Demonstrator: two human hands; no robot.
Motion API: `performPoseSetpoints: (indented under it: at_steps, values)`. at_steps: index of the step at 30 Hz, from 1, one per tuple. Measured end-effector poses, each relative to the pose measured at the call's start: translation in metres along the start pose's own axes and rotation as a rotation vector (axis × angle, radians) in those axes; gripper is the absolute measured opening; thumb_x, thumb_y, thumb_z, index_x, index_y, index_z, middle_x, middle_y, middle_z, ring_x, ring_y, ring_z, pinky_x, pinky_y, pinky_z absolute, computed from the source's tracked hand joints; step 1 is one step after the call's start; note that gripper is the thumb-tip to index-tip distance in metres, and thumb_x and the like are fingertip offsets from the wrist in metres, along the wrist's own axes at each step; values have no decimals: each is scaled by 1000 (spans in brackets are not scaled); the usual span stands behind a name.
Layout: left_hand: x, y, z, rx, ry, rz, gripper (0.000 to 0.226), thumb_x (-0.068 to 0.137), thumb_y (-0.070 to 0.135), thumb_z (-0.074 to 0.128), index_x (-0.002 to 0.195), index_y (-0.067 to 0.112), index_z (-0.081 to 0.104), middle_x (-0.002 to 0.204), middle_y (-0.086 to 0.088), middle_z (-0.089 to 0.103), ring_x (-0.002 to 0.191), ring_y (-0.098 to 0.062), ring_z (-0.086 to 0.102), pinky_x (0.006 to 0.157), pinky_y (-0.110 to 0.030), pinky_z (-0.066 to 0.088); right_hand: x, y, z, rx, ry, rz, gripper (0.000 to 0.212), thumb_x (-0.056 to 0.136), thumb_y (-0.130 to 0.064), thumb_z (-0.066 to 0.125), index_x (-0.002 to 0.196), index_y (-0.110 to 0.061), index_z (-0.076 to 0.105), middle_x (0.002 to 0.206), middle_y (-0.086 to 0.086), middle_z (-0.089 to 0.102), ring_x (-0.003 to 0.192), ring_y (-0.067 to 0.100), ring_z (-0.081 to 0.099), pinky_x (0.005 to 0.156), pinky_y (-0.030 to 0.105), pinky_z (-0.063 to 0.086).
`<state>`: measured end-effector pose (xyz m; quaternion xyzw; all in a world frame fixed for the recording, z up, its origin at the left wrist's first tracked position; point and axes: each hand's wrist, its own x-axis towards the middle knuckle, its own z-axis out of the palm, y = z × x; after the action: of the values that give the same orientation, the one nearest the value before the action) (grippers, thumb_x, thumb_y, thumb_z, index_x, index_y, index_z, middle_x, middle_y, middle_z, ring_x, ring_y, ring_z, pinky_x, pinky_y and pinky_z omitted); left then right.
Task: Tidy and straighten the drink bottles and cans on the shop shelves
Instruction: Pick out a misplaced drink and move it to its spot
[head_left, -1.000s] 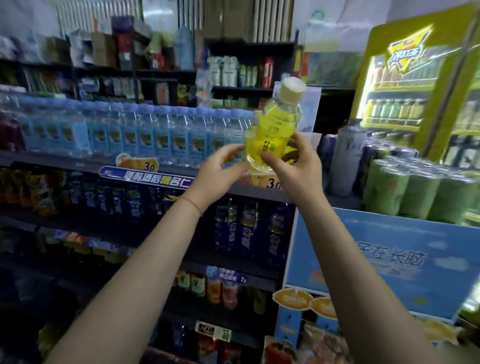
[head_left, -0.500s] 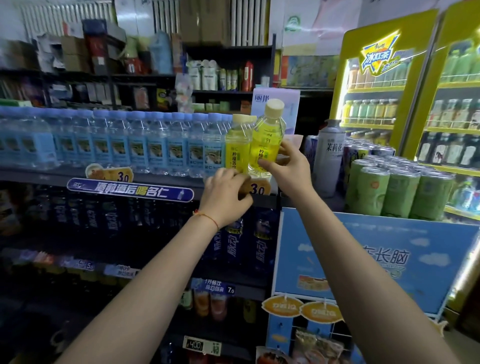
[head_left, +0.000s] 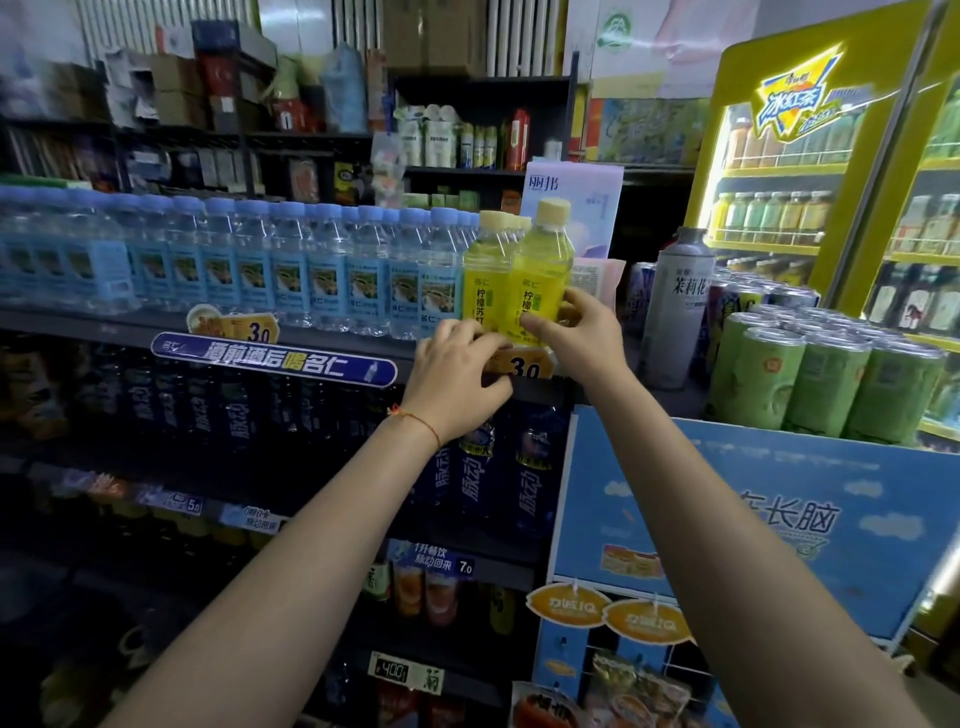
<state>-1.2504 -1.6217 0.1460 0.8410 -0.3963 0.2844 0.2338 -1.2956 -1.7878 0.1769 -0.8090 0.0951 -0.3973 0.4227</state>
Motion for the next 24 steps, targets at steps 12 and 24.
performPoseSetpoints:
  at_steps: [12,24]
  values:
    - [-3,2,5,-6,11,-21,45,91,33,56,135,28,55,130,1,51,131,-21,36,108,-44,28,-1,9,9,-106,86,40,68,82,-52,74,135,-11,58,119,4,67,108,19,63,89,34,53]
    - [1,4,7,-3,-1,-38,46,91,32,57,136,27,55,130,1,51,130,-21,38,108,-45,29,3,6,13,-160,77,49,64,86,-48,70,135,-9,58,117,8,69,102,22,64,78,32,52]
